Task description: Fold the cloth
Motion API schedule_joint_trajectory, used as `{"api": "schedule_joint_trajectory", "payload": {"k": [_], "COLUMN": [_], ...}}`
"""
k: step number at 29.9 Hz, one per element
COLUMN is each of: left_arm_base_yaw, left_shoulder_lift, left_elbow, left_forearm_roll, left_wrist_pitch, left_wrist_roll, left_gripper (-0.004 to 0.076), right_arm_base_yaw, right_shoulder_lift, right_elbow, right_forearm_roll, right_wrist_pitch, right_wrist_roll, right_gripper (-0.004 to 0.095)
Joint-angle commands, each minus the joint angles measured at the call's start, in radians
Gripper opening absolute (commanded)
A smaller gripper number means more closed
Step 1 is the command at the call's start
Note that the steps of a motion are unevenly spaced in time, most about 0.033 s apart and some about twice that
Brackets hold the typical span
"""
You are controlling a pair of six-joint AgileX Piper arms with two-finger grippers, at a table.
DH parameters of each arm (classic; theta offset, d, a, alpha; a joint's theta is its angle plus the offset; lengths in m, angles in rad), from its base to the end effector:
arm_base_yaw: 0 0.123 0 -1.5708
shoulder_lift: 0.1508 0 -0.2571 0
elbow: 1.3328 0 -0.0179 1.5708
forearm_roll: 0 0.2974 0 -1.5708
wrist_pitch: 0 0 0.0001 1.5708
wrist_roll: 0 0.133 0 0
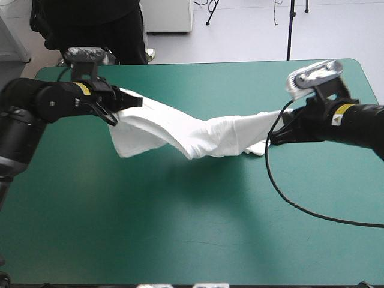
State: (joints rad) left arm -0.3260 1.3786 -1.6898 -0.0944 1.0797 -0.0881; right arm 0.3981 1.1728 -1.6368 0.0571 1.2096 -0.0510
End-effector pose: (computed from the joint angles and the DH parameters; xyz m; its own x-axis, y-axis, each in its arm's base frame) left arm 0.3371 -0.1256 0.4284 -0.6404 0.0773 -0.7642 0.2983 0.9419 -0.1547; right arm 0.2610 0.1175 0.4620 -0.5502 -0.2648 -0.7919 -0.4432 0.8964 0.0083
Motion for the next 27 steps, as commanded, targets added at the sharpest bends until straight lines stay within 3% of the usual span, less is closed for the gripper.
{"api": "schedule_joint_trajectory", "payload": {"k": [1, 12, 22, 27], "left_arm_base_yaw": [-0.003, -0.003, -0.003, -0.003], "left_shoulder_lift": [-0.056, -0.068, -0.208, -0.277], "left_elbow": [-0.217, -0.689, -0.733, -0.733], "left_forearm_roll": [-0.043, -0.16, -0.282, -0.31], "left_wrist_pitch": [-0.042, -0.027, -0.076, -0.076], "left_wrist_roll": [0.041, 0.14, 0.243, 0.247], "left_gripper": [-0.0009, -0.0009, -0.0009, -0.0009], "right_arm_base_yaw": [0.003, 0.003, 0.003, 0.003], "right_shoulder_lift": [-0.026, -0.026, -0.08, -0.132], "right_elbow": [-0.181, -0.538, -0.703, -0.699], "right_forearm_roll": [-0.057, -0.065, 0.039, 0.087], "right_wrist_pitch": [-0.065, -0.229, -0.279, -0.237], "right_wrist_roll": [0.012, -0.003, -0.034, -0.035], "right_gripper": [-0.0013, -0.0013, -0.0013, -0.0013]}}
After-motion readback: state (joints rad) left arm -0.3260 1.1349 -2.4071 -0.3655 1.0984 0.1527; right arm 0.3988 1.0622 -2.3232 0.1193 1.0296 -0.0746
